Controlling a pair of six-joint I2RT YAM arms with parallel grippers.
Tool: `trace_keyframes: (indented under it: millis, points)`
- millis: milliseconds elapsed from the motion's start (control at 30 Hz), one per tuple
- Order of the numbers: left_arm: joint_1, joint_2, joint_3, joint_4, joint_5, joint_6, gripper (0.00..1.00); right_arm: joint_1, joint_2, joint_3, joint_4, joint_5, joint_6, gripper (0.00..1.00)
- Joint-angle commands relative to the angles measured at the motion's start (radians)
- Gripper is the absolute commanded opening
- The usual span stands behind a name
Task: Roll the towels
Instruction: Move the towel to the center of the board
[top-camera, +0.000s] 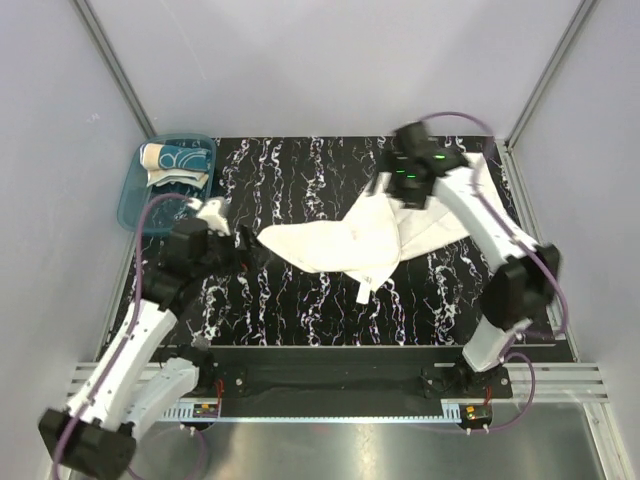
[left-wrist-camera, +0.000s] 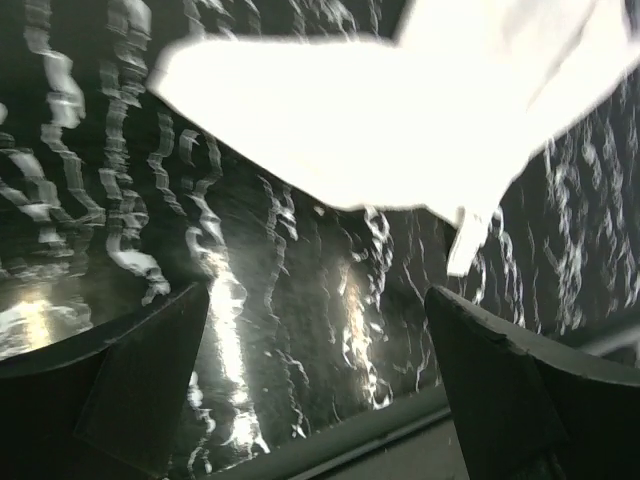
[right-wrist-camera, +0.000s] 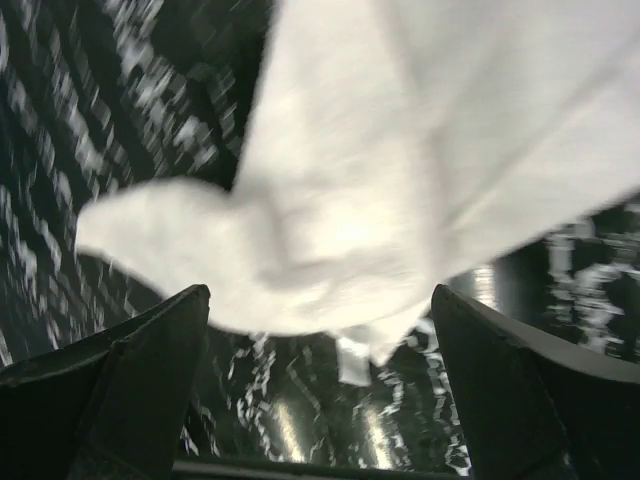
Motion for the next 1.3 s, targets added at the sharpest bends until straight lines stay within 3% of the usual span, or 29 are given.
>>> trace_keyframes:
  millis: [0,33,133,433,700,933,1033,1167,1267]
  points:
    - [-0.205,0.103,0.036,0.099,-0.108,-0.026,0.95,-0.201,-0.235,-0.16,0.085,0.035,0.014,1.0]
    - [-0.321,0.18,0.05,0.11,-0.143,-0.029,0.95,-0.227,-0.249,-0.203,0.077,0.037,-0.004,1.0]
    - [-0.469,0.361,0.112,0.164,-0.208,-0.048,0.95,-0.294,-0.277,-0.255,0.033,0.064,-0.025,1.0]
    - [-0.698,0.826,0.427,0.201,-0.247,-0.019,0.97,-0.418,-0.349,-0.401,0.062,0.039,-0.045,1.0]
    - [-0.742,1.105,0.653,0.136,-0.284,0.035,0.98,-0.472,-0.383,-0.42,0.051,0.078,-0.073,1.0]
    - [-0.798,1.263,0.782,0.067,-0.304,0.081,0.91,-0.548,-0.378,-0.407,0.052,0.086,-0.092,1.0]
    - [-0.805,1.311,0.816,0.032,-0.332,0.076,0.82,-0.556,-0.369,-0.409,0.057,0.071,-0.09,1.0]
    - [-0.808,1.343,0.807,0.012,-0.372,0.061,0.79,-0.559,-0.351,-0.41,0.063,0.069,-0.088,1.0]
    - [-0.808,1.363,0.796,0.012,-0.39,0.055,0.65,-0.558,-0.348,-0.415,0.065,0.068,-0.088,1.0]
